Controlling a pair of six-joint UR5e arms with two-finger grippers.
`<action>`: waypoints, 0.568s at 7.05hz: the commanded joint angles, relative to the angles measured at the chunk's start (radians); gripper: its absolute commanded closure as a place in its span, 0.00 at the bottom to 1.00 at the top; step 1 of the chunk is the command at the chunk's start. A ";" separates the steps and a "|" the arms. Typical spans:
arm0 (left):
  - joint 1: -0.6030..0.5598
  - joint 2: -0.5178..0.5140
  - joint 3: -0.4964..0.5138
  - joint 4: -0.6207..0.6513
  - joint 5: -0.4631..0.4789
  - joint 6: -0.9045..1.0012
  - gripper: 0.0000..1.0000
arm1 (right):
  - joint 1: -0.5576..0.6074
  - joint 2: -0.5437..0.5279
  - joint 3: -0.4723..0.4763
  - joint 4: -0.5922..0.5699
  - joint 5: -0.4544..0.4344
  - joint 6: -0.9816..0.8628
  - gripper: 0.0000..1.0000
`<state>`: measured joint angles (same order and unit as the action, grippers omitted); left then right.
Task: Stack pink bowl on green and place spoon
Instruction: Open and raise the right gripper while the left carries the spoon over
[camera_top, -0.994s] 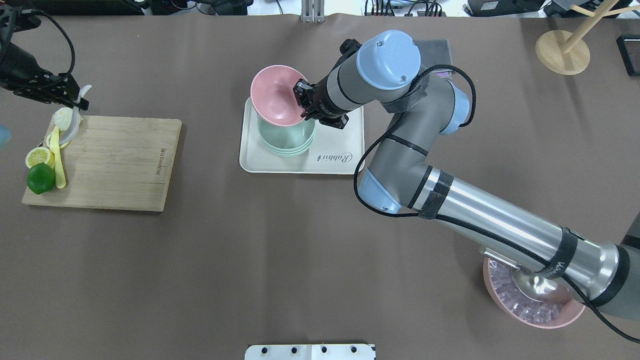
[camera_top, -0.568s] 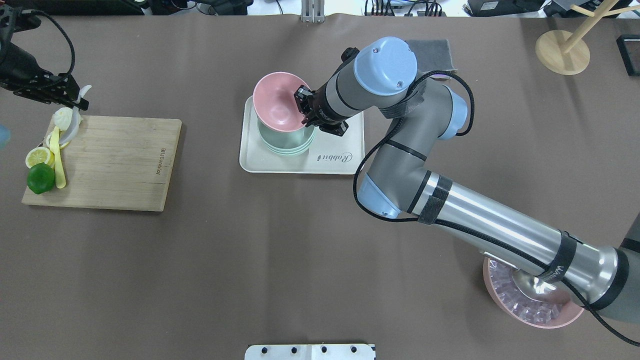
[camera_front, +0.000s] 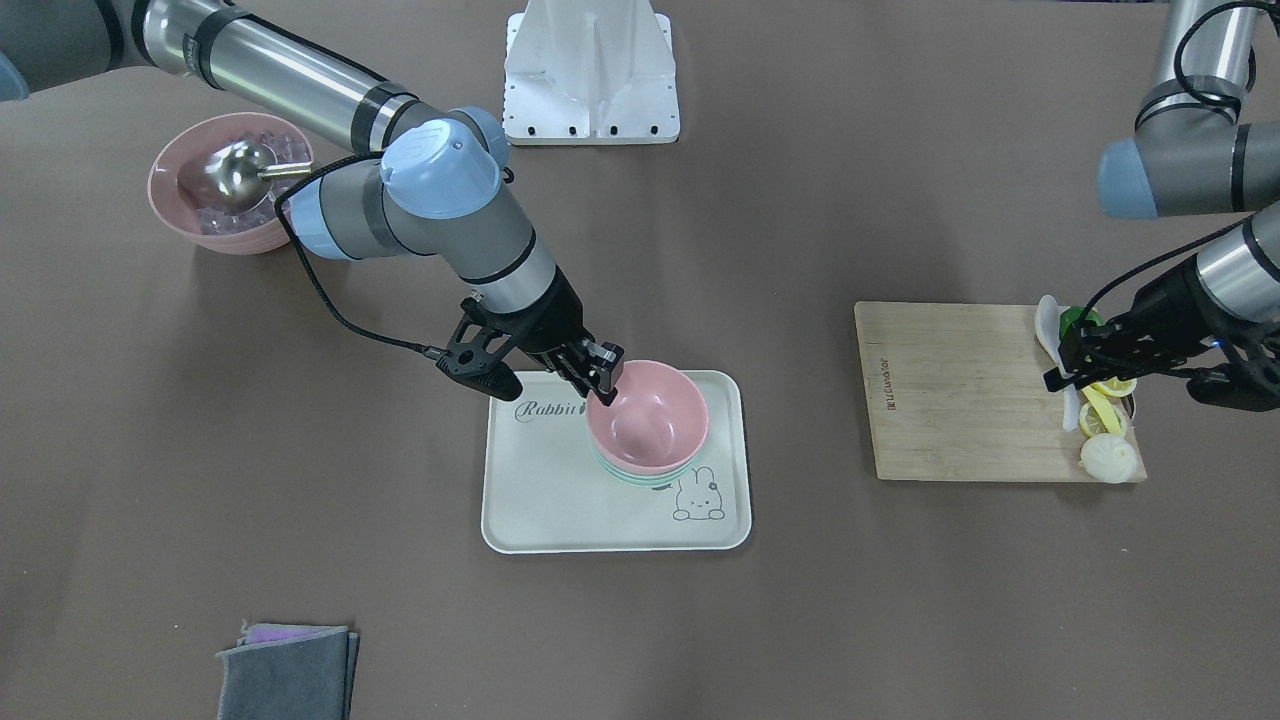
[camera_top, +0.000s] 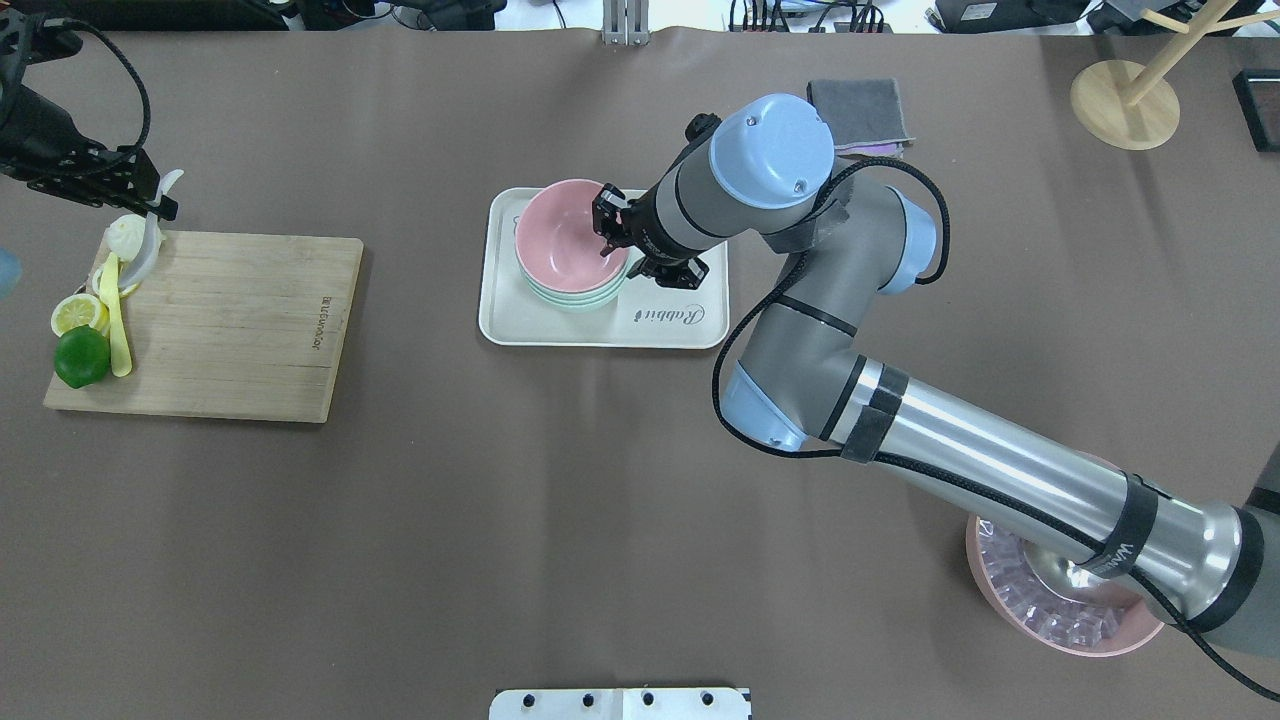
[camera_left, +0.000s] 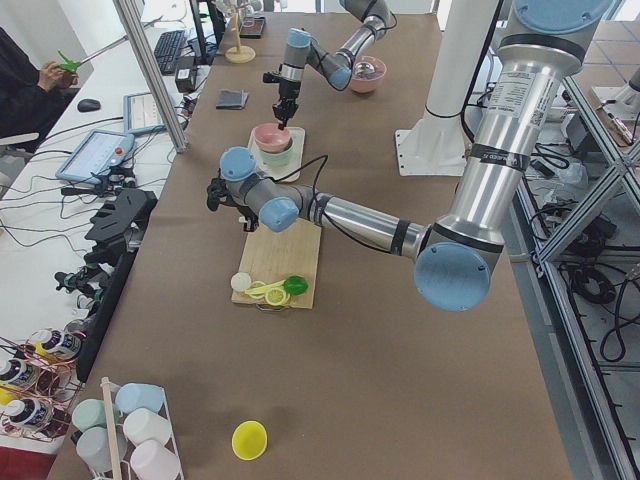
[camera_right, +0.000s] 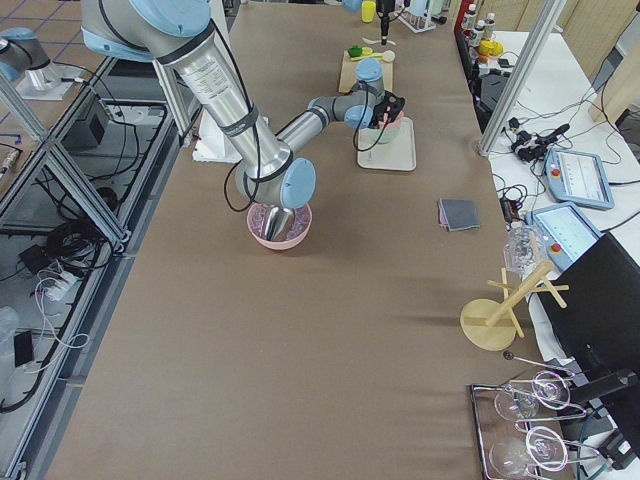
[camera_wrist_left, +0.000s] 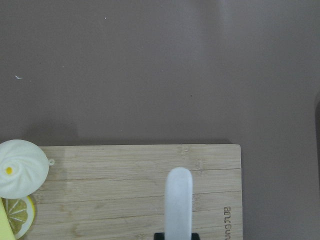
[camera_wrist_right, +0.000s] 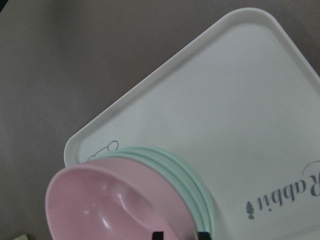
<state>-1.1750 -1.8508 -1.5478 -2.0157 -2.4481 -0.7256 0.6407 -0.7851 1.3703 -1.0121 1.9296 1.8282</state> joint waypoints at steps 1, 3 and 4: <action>0.003 -0.020 -0.002 0.002 0.000 -0.014 1.00 | 0.026 -0.070 0.077 -0.014 0.053 -0.068 0.00; 0.012 -0.167 0.003 0.088 -0.002 -0.079 1.00 | 0.117 -0.092 0.084 -0.029 0.168 -0.136 0.00; 0.059 -0.250 0.018 0.084 0.007 -0.195 1.00 | 0.172 -0.111 0.084 -0.029 0.224 -0.179 0.00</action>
<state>-1.1546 -2.0026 -1.5424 -1.9482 -2.4477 -0.8117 0.7515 -0.8756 1.4515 -1.0387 2.0879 1.7003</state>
